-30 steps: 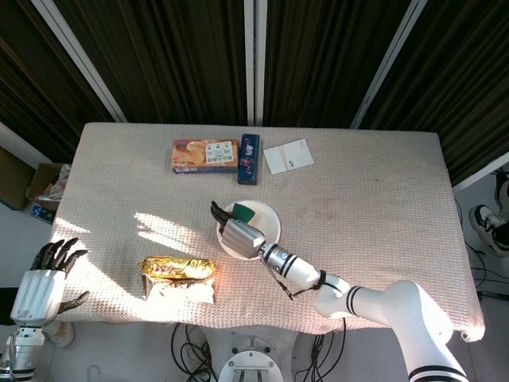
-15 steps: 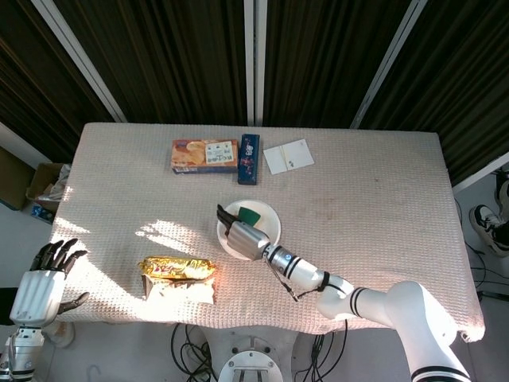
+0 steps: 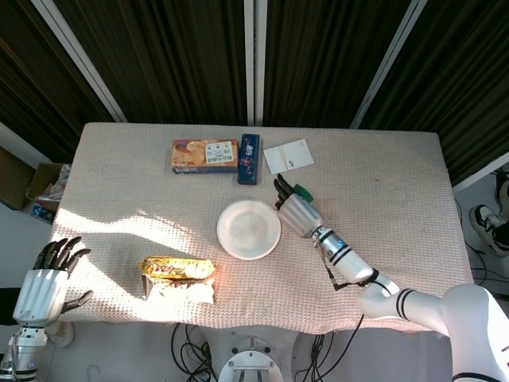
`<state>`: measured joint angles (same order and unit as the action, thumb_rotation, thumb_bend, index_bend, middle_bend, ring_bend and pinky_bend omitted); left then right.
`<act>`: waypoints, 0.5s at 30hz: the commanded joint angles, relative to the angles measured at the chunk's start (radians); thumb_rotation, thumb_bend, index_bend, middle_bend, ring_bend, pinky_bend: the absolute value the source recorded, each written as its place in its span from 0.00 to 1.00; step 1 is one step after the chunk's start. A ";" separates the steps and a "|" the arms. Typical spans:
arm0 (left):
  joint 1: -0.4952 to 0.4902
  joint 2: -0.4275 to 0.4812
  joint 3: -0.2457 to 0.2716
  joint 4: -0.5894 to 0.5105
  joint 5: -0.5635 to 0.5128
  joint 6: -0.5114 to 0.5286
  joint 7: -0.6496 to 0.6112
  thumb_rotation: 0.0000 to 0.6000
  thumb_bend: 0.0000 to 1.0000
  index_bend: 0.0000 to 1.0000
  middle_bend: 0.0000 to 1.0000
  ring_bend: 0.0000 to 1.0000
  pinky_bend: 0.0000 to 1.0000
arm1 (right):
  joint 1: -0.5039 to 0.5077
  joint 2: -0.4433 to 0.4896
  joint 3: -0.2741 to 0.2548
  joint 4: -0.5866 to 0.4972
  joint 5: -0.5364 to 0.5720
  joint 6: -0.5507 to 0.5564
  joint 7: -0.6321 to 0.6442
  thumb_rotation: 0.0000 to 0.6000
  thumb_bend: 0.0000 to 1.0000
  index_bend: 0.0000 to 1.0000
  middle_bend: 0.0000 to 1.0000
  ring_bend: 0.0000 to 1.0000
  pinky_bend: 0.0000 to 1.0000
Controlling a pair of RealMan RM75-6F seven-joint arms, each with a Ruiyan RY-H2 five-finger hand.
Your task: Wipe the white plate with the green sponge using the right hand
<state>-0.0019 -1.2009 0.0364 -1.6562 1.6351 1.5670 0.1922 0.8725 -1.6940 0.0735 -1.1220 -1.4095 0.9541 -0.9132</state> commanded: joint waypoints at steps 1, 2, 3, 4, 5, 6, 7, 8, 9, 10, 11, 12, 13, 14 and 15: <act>-0.002 0.000 0.000 -0.002 0.001 -0.003 0.004 1.00 0.05 0.24 0.12 0.10 0.12 | -0.030 -0.009 -0.012 0.039 0.043 -0.021 -0.006 1.00 0.30 0.29 0.28 0.06 0.00; -0.002 0.000 0.001 -0.004 0.002 -0.004 0.005 1.00 0.05 0.24 0.12 0.10 0.12 | -0.036 -0.015 -0.012 0.050 0.053 -0.023 -0.007 1.00 0.30 0.24 0.26 0.04 0.00; -0.003 0.000 0.000 -0.005 0.002 -0.004 0.005 1.00 0.05 0.24 0.12 0.10 0.12 | -0.041 -0.018 -0.011 0.055 0.060 -0.025 -0.011 1.00 0.30 0.20 0.24 0.03 0.00; -0.002 0.001 0.000 -0.005 0.002 -0.003 0.005 1.00 0.05 0.24 0.12 0.10 0.12 | -0.045 -0.020 -0.010 0.057 0.072 -0.027 -0.021 1.00 0.30 0.12 0.21 0.01 0.00; -0.002 0.001 0.000 -0.006 0.003 -0.002 0.005 1.00 0.05 0.24 0.12 0.10 0.12 | -0.051 -0.019 -0.006 0.052 0.090 -0.030 -0.038 1.00 0.30 0.06 0.17 0.00 0.00; -0.002 0.001 0.000 -0.006 0.003 -0.002 0.005 1.00 0.05 0.24 0.12 0.10 0.12 | -0.054 -0.017 -0.003 0.041 0.100 -0.032 -0.044 1.00 0.30 0.02 0.14 0.00 0.00; -0.001 0.001 0.001 -0.006 0.003 -0.001 0.004 1.00 0.05 0.24 0.12 0.10 0.12 | -0.059 -0.008 0.000 0.023 0.110 -0.031 -0.045 1.00 0.30 0.00 0.11 0.00 0.00; -0.001 0.002 0.001 -0.006 0.004 0.000 0.004 1.00 0.05 0.24 0.12 0.10 0.12 | -0.064 0.002 0.003 0.005 0.116 -0.026 -0.045 1.00 0.30 0.00 0.09 0.00 0.00; 0.000 0.002 0.001 -0.005 0.004 0.000 0.003 1.00 0.05 0.24 0.12 0.10 0.12 | -0.071 0.014 0.006 -0.016 0.121 -0.016 -0.040 1.00 0.30 0.00 0.08 0.00 0.00; 0.000 0.002 0.002 -0.004 0.004 0.001 0.001 1.00 0.05 0.24 0.12 0.10 0.12 | -0.080 0.029 0.010 -0.040 0.123 -0.001 -0.031 1.00 0.30 0.00 0.07 0.00 0.00; 0.001 0.003 0.002 -0.004 0.004 0.003 0.000 1.00 0.05 0.24 0.12 0.10 0.12 | -0.092 0.046 0.013 -0.066 0.123 0.018 -0.016 1.00 0.30 0.00 0.06 0.00 0.00; 0.002 0.004 0.001 -0.002 0.004 0.005 -0.003 1.00 0.05 0.24 0.12 0.10 0.12 | -0.111 0.075 0.018 -0.106 0.121 0.050 0.009 1.00 0.30 0.00 0.05 0.00 0.00; 0.003 0.004 0.000 0.000 0.002 0.007 -0.006 1.00 0.05 0.24 0.12 0.10 0.12 | -0.129 0.101 0.021 -0.144 0.115 0.082 0.037 1.00 0.30 0.00 0.05 0.00 0.00; 0.003 0.005 -0.001 0.002 0.000 0.009 -0.010 1.00 0.05 0.24 0.12 0.10 0.12 | -0.157 0.140 0.026 -0.196 0.101 0.132 0.083 1.00 0.30 0.00 0.06 0.00 0.00; 0.004 0.006 -0.003 0.004 -0.001 0.011 -0.013 1.00 0.05 0.24 0.12 0.10 0.12 | -0.181 0.172 0.027 -0.238 0.086 0.172 0.128 1.00 0.30 0.00 0.08 0.00 0.00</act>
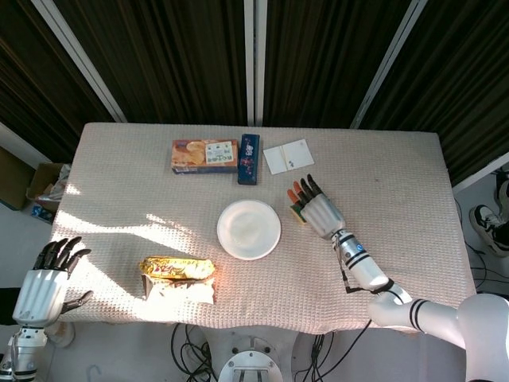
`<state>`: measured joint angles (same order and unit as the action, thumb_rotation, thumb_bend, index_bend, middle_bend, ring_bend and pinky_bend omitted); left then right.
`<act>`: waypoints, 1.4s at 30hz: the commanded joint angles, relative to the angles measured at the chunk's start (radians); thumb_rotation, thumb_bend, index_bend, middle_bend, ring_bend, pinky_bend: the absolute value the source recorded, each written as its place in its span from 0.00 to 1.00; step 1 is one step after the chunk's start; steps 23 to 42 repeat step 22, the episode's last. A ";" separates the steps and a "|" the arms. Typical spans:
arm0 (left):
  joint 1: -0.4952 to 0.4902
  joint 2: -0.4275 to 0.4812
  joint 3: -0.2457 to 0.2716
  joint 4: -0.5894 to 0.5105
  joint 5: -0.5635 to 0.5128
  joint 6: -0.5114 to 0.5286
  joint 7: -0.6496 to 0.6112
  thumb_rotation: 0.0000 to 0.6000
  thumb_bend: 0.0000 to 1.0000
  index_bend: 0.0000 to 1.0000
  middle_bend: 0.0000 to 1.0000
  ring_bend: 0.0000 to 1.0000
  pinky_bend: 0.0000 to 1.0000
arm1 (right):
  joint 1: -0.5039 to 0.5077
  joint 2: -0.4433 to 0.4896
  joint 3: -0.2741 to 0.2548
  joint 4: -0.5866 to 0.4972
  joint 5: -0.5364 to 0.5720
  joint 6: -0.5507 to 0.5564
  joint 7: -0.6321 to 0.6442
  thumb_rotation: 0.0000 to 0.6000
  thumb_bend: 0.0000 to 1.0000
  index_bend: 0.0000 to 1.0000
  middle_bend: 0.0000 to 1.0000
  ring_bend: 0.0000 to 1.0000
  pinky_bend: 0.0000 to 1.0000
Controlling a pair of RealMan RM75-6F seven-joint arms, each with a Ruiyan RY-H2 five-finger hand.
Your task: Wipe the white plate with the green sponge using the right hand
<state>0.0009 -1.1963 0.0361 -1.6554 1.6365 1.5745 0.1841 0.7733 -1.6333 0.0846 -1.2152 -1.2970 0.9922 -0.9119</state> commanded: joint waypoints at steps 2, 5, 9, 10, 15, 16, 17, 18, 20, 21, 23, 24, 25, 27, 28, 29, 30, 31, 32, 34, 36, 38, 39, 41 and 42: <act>0.001 0.000 -0.009 0.008 -0.005 0.010 -0.011 1.00 0.05 0.24 0.12 0.10 0.12 | -0.145 0.186 0.014 -0.231 -0.071 0.236 0.257 1.00 0.30 0.00 0.13 0.00 0.00; 0.002 -0.005 -0.017 0.018 -0.009 0.018 -0.005 1.00 0.05 0.24 0.12 0.10 0.12 | -0.243 0.285 -0.008 -0.314 -0.106 0.354 0.397 1.00 0.30 0.00 0.15 0.00 0.00; 0.003 -0.012 -0.026 0.022 -0.015 0.026 0.008 1.00 0.05 0.24 0.12 0.10 0.12 | -0.351 0.408 -0.075 -0.409 -0.114 0.399 0.572 1.00 0.31 0.00 0.08 0.00 0.00; 0.003 -0.013 -0.027 0.023 -0.016 0.027 0.009 1.00 0.05 0.24 0.12 0.10 0.12 | -0.367 0.432 -0.090 -0.421 -0.120 0.399 0.606 1.00 0.31 0.00 0.04 0.00 0.00; 0.004 -0.022 -0.034 0.025 -0.031 0.026 0.032 1.00 0.05 0.24 0.12 0.10 0.12 | -0.485 0.489 -0.168 -0.409 -0.178 0.472 0.794 1.00 0.32 0.00 0.00 0.00 0.00; 0.004 -0.022 -0.034 0.022 -0.033 0.023 0.035 1.00 0.05 0.24 0.12 0.10 0.12 | -0.508 0.486 -0.177 -0.393 -0.199 0.499 0.823 1.00 0.32 0.00 0.00 0.00 0.00; 0.004 -0.021 -0.033 0.019 -0.034 0.021 0.034 1.00 0.05 0.24 0.12 0.10 0.12 | -0.522 0.482 -0.181 -0.382 -0.211 0.514 0.840 1.00 0.32 0.00 0.00 0.00 0.00; 0.004 -0.020 -0.033 0.015 -0.035 0.020 0.031 1.00 0.05 0.24 0.12 0.10 0.12 | -0.534 0.477 -0.185 -0.372 -0.221 0.525 0.852 1.00 0.32 0.00 0.00 0.00 0.00; 0.005 -0.018 -0.034 0.010 -0.038 0.021 0.032 1.00 0.05 0.24 0.12 0.10 0.12 | -0.549 0.466 -0.187 -0.353 -0.245 0.542 0.871 1.00 0.32 0.00 0.00 0.00 0.00; 0.004 -0.018 -0.034 0.008 -0.039 0.020 0.033 1.00 0.05 0.24 0.12 0.10 0.12 | -0.553 0.462 -0.186 -0.346 -0.254 0.547 0.880 1.00 0.32 0.00 0.00 0.00 0.00; 0.004 -0.019 -0.035 0.006 -0.040 0.018 0.034 1.00 0.05 0.24 0.12 0.10 0.12 | -0.557 0.458 -0.183 -0.341 -0.260 0.551 0.888 1.00 0.32 0.00 0.00 0.00 0.00; 0.004 -0.019 -0.035 0.006 -0.040 0.018 0.034 1.00 0.05 0.24 0.12 0.10 0.12 | -0.557 0.458 -0.183 -0.341 -0.260 0.551 0.888 1.00 0.32 0.00 0.00 0.00 0.00; 0.004 -0.019 -0.035 0.006 -0.040 0.018 0.034 1.00 0.05 0.24 0.12 0.10 0.12 | -0.557 0.458 -0.183 -0.341 -0.260 0.551 0.888 1.00 0.32 0.00 0.00 0.00 0.00; 0.004 -0.019 -0.035 0.006 -0.040 0.018 0.034 1.00 0.05 0.24 0.12 0.10 0.12 | -0.557 0.458 -0.183 -0.341 -0.260 0.551 0.888 1.00 0.32 0.00 0.00 0.00 0.00; 0.004 -0.019 -0.035 0.006 -0.040 0.018 0.034 1.00 0.05 0.24 0.12 0.10 0.12 | -0.557 0.458 -0.183 -0.341 -0.260 0.551 0.888 1.00 0.32 0.00 0.00 0.00 0.00; 0.004 -0.019 -0.035 0.006 -0.040 0.018 0.034 1.00 0.05 0.24 0.12 0.10 0.12 | -0.557 0.458 -0.183 -0.341 -0.260 0.551 0.888 1.00 0.32 0.00 0.00 0.00 0.00; 0.004 -0.019 -0.035 0.006 -0.040 0.018 0.034 1.00 0.05 0.24 0.12 0.10 0.12 | -0.557 0.458 -0.183 -0.341 -0.260 0.551 0.888 1.00 0.32 0.00 0.00 0.00 0.00; 0.004 -0.019 -0.035 0.006 -0.040 0.018 0.034 1.00 0.05 0.24 0.12 0.10 0.12 | -0.557 0.458 -0.183 -0.341 -0.260 0.551 0.888 1.00 0.32 0.00 0.00 0.00 0.00; 0.004 -0.019 -0.035 0.006 -0.040 0.018 0.034 1.00 0.05 0.24 0.12 0.10 0.12 | -0.557 0.458 -0.183 -0.341 -0.260 0.551 0.888 1.00 0.32 0.00 0.00 0.00 0.00; 0.004 -0.019 -0.035 0.006 -0.040 0.018 0.034 1.00 0.05 0.24 0.12 0.10 0.12 | -0.557 0.458 -0.183 -0.341 -0.260 0.551 0.888 1.00 0.32 0.00 0.00 0.00 0.00; 0.004 -0.019 -0.035 0.006 -0.040 0.018 0.034 1.00 0.05 0.24 0.12 0.10 0.12 | -0.557 0.458 -0.183 -0.341 -0.260 0.551 0.888 1.00 0.32 0.00 0.00 0.00 0.00; 0.004 -0.019 -0.035 0.006 -0.040 0.018 0.034 1.00 0.05 0.24 0.12 0.10 0.12 | -0.557 0.458 -0.183 -0.341 -0.260 0.551 0.888 1.00 0.32 0.00 0.00 0.00 0.00; 0.004 -0.019 -0.035 0.006 -0.040 0.018 0.034 1.00 0.05 0.24 0.12 0.10 0.12 | -0.557 0.458 -0.183 -0.341 -0.260 0.551 0.888 1.00 0.32 0.00 0.00 0.00 0.00; 0.004 -0.019 -0.035 0.006 -0.040 0.018 0.034 1.00 0.05 0.24 0.12 0.10 0.12 | -0.557 0.458 -0.183 -0.341 -0.260 0.551 0.888 1.00 0.32 0.00 0.00 0.00 0.00; 0.004 -0.019 -0.035 0.006 -0.040 0.018 0.034 1.00 0.05 0.24 0.12 0.10 0.12 | -0.557 0.458 -0.183 -0.341 -0.260 0.551 0.888 1.00 0.32 0.00 0.00 0.00 0.00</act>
